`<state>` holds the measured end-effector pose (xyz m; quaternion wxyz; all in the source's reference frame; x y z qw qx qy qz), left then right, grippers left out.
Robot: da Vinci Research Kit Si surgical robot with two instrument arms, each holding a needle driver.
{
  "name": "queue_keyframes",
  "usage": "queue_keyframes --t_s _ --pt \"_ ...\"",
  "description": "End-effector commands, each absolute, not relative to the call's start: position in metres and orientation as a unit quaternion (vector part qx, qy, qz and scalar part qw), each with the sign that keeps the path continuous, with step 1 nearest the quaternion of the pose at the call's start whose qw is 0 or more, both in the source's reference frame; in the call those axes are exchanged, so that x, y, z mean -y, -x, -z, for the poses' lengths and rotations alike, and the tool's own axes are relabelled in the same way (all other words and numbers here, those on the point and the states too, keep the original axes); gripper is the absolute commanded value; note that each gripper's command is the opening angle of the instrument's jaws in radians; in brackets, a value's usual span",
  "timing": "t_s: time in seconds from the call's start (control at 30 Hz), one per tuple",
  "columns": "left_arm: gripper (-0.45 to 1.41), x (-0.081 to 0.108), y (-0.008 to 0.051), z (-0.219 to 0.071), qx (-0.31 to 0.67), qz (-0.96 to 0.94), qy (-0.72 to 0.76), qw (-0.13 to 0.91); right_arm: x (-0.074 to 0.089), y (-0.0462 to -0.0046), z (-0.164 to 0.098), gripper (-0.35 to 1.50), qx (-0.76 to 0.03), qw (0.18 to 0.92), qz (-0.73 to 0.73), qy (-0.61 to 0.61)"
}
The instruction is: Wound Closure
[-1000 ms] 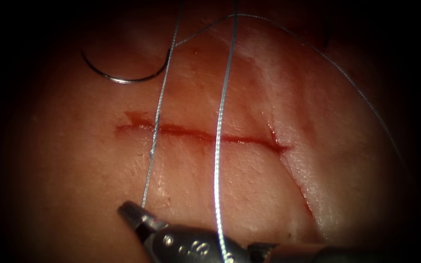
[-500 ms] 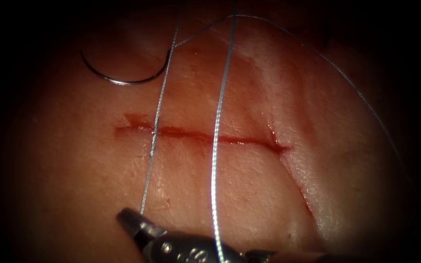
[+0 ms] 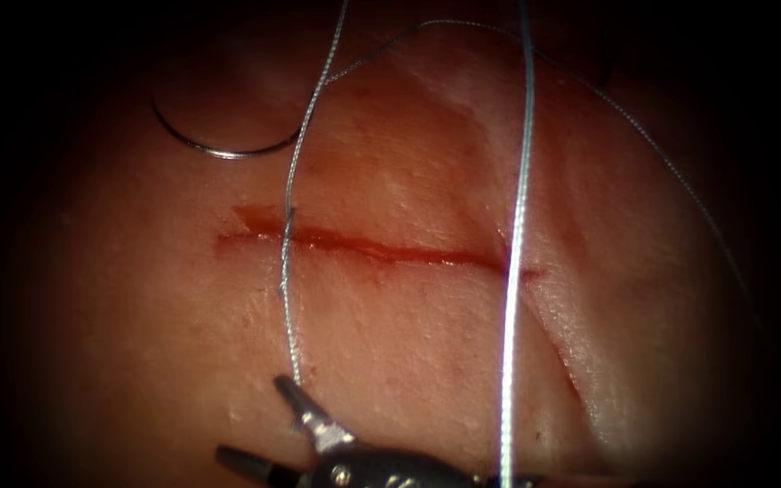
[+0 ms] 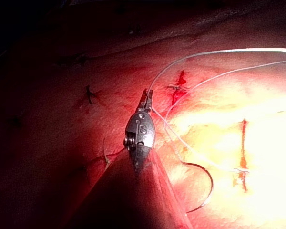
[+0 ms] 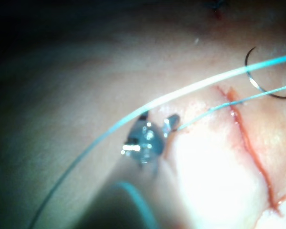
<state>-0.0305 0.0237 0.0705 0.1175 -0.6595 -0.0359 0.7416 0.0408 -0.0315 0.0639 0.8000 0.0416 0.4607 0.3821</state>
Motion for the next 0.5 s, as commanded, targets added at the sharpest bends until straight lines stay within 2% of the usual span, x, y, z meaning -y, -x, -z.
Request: queue_keyframes --t_s 0.03,0.17,0.23,0.3,0.37,0.5 --pt "-0.45 -0.0231 0.0315 -0.0686 0.044 -0.728 0.675 0.11 0.0323 -0.0402 -0.0628 0.98 -0.463 0.799 -0.381 -0.048" --pt "-0.45 -0.0221 0.0319 -0.0664 0.052 -0.716 0.688 0.107 0.0327 -0.0391 -0.0617 1.03 -0.465 0.799 -0.378 -0.053" --pt "-0.45 -0.0215 0.0319 -0.065 0.055 -0.71 0.694 0.105 0.0329 -0.0383 -0.0611 1.11 -0.466 0.799 -0.376 -0.057" --pt "-0.45 -0.0208 0.0317 -0.0635 0.057 -0.701 0.703 0.104 0.0331 -0.0374 -0.0605 1.11 -0.47 0.799 -0.369 -0.069" --pt "-0.45 -0.02 0.0314 -0.0624 0.059 -0.694 0.71 0.104 0.0327 -0.0366 -0.0598 1.01 -0.474 0.798 -0.362 -0.086" --pt "-0.45 -0.0179 0.0304 -0.0607 0.062 -0.683 0.721 0.102 0.0296 -0.0363 -0.059 1.06 -0.483 0.795 -0.355 -0.094"
